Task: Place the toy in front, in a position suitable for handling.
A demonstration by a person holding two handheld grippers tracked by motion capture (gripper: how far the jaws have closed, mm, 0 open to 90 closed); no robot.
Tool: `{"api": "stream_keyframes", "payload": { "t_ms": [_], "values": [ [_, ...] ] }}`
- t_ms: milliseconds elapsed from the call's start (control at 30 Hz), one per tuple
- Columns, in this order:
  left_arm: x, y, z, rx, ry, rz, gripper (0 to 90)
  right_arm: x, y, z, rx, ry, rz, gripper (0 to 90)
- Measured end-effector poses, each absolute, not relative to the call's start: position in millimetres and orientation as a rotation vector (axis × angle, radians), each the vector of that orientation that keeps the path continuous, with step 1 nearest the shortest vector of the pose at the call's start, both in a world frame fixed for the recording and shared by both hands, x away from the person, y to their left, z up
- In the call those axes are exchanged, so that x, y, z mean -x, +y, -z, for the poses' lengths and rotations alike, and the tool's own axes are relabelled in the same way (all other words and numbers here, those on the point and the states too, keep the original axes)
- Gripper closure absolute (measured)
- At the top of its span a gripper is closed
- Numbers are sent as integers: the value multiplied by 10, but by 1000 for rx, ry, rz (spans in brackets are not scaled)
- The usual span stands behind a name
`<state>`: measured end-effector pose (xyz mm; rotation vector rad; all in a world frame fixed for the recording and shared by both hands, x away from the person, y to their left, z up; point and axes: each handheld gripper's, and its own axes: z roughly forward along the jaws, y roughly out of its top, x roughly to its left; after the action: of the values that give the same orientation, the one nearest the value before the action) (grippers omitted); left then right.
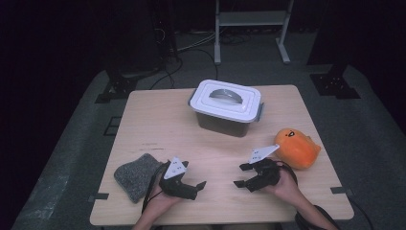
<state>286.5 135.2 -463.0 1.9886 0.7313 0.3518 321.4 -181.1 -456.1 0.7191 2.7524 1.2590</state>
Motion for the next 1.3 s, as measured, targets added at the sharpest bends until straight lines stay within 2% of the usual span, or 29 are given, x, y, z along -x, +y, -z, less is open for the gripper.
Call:
{"api": "stream_keyframes", "payload": {
  "t_ms": [400,1300],
  "values": [
    [-2877,1340,4644,-1995,730,-344,26,-3244,-1933,4518,-778,2706,-1302,280],
    [-2850,1352,4632,-1990,708,-346,26,-3239,-2238,4052,-777,2542,-1377,276]
  ]
}}
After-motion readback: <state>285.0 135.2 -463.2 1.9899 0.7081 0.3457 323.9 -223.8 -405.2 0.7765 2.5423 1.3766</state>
